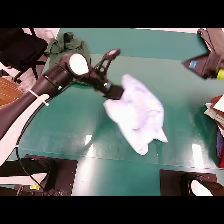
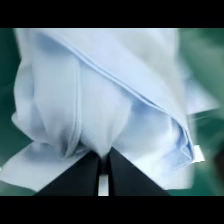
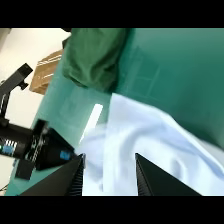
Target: Fold the shirts.
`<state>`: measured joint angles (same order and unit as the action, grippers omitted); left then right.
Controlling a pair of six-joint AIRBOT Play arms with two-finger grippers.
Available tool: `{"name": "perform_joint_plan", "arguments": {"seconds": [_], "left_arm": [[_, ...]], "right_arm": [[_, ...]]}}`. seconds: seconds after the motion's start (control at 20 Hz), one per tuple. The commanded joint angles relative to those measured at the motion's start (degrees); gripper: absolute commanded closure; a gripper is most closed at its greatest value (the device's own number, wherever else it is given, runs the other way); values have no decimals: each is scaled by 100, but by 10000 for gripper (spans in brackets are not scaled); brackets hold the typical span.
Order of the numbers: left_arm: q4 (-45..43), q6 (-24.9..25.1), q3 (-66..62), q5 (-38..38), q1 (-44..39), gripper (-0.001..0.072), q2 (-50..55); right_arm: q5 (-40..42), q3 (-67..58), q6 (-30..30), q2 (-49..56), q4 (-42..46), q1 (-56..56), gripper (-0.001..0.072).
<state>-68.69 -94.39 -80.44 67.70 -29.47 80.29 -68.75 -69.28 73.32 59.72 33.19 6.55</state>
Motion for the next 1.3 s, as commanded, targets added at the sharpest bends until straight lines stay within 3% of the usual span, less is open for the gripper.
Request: {"name": "perform_joint_plan", "arguments": {"seconds": [0.0,0.05,0.3,0.35,0.45,0.5,0.75,0.9,1.05,1.15,1.2,1.25], "left_arm": [[-1814,-455,562,789,83,371,107],[-1768,-505,737,835,81,7,107],[-2695,-629,831,835,83,-1,-129],[-2846,-684,831,835,83,0,-234],[-2905,-728,833,887,83,-1,-428],[-2872,-743,835,940,83,-1,-490],[-1727,-693,833,984,83,-1,-551],[-46,-240,837,564,44,-1,-544],[162,-245,837,-55,-291,-2,-387],[153,-313,837,-63,-472,-2,-81],[13,-313,837,-70,-511,-1,74],[-249,-376,837,-142,-507,-1,160]], "right_arm": [[535,1534,-94,-446,2,-122,360],[605,1851,-96,-479,24,-249,360],[815,2850,-39,-313,457,-846,310],[811,2918,-39,-133,448,-925,215],[863,2942,-52,299,435,-1091,144],[964,2885,-98,538,439,-1163,141],[1161,2111,-136,1725,431,-1419,142],[1113,1580,-125,2347,435,-1703,157],[1075,1414,-37,2688,444,-1880,176],[1097,1414,-31,2813,428,-1878,177],[1147,1414,-35,2813,437,-1873,237],[1200,1414,-50,2771,435,-1864,341]]}}
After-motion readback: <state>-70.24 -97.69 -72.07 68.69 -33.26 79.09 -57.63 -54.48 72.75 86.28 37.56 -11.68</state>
